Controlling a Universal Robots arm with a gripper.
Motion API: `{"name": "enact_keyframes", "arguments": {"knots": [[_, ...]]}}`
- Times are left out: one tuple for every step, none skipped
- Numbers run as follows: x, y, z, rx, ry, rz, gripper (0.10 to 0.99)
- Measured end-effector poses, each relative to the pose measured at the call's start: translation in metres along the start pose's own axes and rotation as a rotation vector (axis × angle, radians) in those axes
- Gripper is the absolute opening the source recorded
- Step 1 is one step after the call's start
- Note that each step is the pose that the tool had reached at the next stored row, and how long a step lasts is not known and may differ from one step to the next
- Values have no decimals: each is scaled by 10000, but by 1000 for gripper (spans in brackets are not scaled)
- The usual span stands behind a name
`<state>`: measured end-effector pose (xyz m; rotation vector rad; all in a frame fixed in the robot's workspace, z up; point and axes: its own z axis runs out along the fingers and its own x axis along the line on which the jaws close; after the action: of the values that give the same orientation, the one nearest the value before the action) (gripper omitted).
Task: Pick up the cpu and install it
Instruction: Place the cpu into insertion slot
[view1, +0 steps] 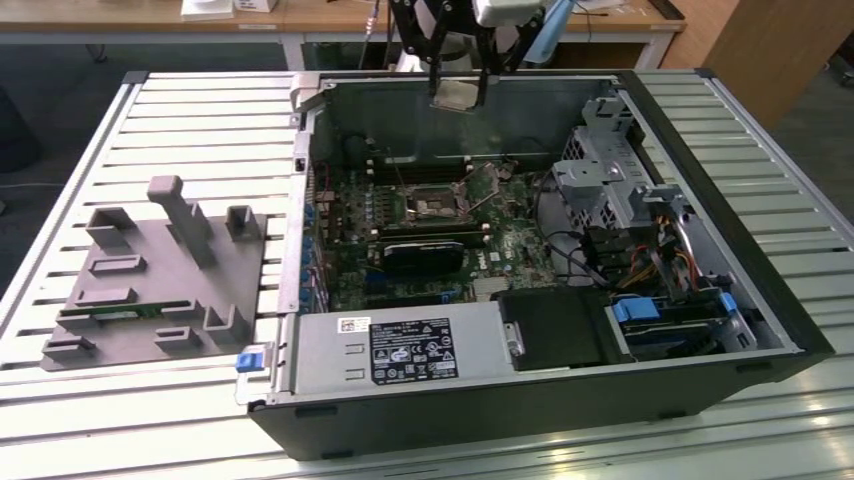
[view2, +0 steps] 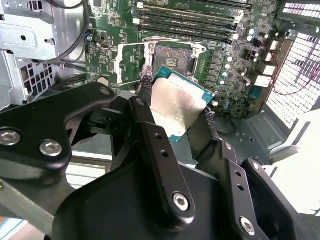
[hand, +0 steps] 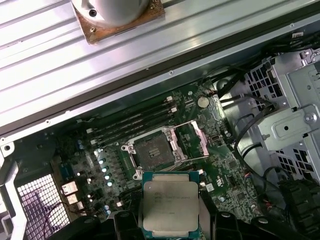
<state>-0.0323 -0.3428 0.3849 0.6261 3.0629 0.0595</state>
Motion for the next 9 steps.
{"name": "enact_keyframes", "arguments": {"knots": [[0,0,0,0,-1,23,533],[1,0,1,1,-2,46,533],[3,-1,1,1,-3,69,533],[4,-1,1,2,-4,92,533],[5,-2,1,2,-4,108,533],[7,-3,2,2,-5,125,533],[11,-5,2,2,-6,142,533],[15,-6,2,2,-7,161,533],[19,-8,2,2,-8,183,533]]}}
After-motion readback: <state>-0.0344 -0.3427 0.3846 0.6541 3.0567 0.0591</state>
